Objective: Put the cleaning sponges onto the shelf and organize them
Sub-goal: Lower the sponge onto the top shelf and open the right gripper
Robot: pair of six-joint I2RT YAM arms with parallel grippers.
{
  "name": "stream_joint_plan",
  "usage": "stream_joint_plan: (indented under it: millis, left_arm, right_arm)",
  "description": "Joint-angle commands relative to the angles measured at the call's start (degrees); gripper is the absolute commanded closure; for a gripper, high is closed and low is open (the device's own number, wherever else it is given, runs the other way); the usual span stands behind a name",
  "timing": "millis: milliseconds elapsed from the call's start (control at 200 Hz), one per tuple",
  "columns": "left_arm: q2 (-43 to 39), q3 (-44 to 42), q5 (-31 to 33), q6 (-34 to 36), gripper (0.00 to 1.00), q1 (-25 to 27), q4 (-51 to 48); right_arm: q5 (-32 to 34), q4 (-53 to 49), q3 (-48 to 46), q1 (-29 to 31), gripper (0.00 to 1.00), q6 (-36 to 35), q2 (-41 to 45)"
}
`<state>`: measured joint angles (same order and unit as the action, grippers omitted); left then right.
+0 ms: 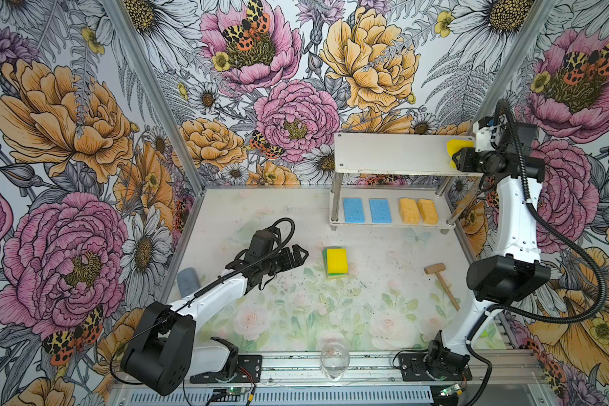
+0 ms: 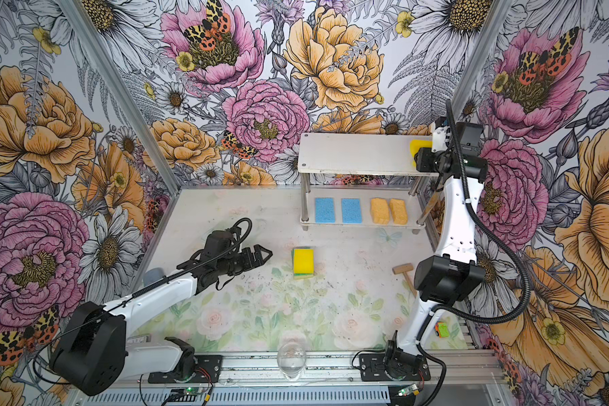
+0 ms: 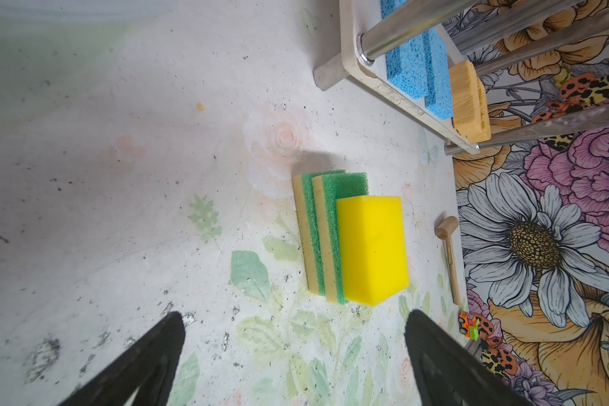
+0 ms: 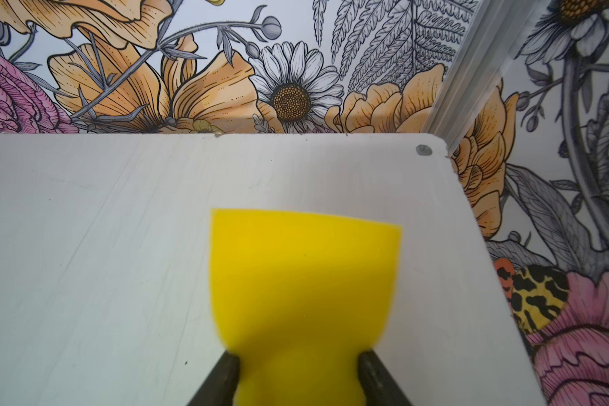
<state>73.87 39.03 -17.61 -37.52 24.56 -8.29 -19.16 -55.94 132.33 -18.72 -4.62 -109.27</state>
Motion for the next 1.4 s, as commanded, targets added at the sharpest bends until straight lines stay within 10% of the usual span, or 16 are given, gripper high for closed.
stream_joint_plan:
  millis: [0,1396]
  left_arm:
    - [0.20,1.40,0.59,0.16,0.01,-0.56,0.32]
    - [-0.04,0.53,0.12,-0.02,0.01,-1.08,1.21]
  right_arm:
    - [-1.61,0.22,1.70,0.09,0.53,-0.83,-0.93]
    - [6.41,3.34,2.05,2.28,0.11,5.44,-2.00]
